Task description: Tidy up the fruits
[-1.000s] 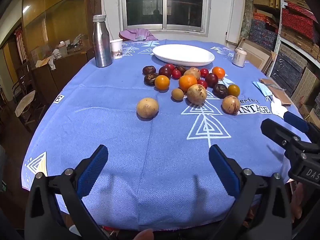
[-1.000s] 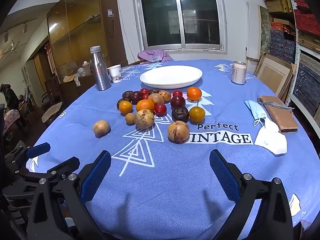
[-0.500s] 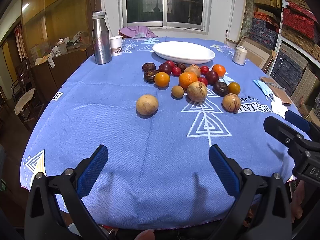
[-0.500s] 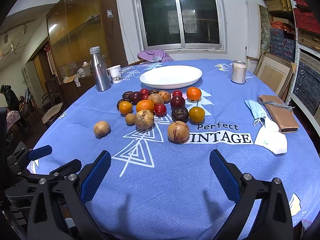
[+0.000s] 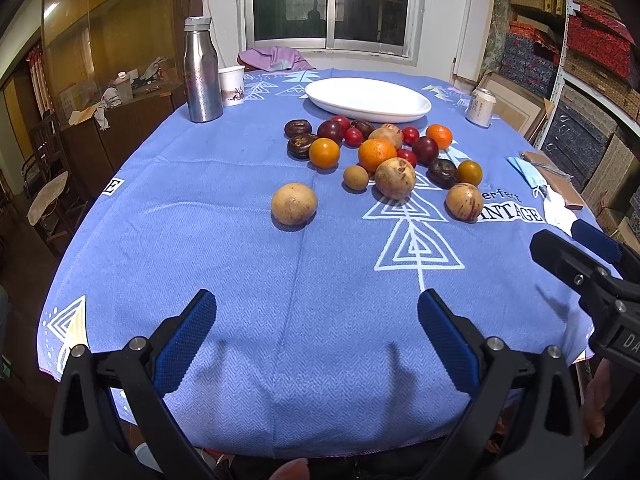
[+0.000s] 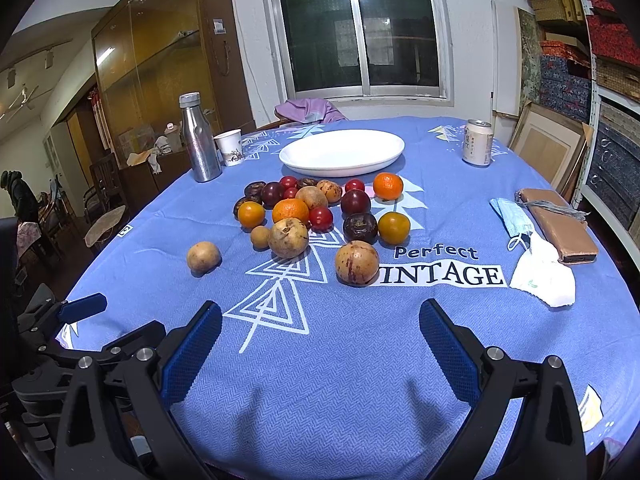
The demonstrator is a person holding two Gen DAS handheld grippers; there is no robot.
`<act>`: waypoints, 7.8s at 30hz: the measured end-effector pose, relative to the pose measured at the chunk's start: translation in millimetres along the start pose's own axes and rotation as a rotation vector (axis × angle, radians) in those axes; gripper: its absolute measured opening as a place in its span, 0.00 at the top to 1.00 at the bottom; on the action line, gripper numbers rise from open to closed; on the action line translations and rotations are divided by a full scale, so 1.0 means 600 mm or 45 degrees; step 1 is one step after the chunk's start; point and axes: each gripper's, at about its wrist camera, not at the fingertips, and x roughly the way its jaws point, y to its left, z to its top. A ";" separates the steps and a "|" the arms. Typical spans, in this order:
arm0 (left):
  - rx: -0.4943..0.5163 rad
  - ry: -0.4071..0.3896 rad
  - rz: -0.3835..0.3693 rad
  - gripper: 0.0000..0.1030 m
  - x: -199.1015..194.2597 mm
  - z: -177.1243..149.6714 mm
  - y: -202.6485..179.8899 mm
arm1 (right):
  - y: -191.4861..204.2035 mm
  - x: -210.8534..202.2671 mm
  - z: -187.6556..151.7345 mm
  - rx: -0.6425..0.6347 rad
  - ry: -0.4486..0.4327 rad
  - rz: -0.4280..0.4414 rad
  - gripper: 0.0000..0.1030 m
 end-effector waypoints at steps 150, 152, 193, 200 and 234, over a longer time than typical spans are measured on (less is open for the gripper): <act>0.162 0.240 -0.116 0.04 0.259 0.145 0.043 | -0.058 0.247 0.065 -0.188 0.395 0.101 0.55; 0.171 0.239 -0.132 0.05 0.256 0.142 0.047 | -0.057 0.247 0.065 -0.202 0.399 0.095 0.55; 0.064 0.067 -0.248 0.61 0.464 0.475 -0.052 | -0.111 0.485 0.352 -0.052 0.201 -0.077 0.57; 0.091 0.076 -0.257 0.52 0.484 0.474 -0.066 | -0.102 0.473 0.355 -0.078 0.154 -0.094 0.48; -0.074 -0.072 -0.216 0.13 0.249 0.220 0.037 | -0.011 0.175 0.183 -0.366 -0.262 -0.437 0.26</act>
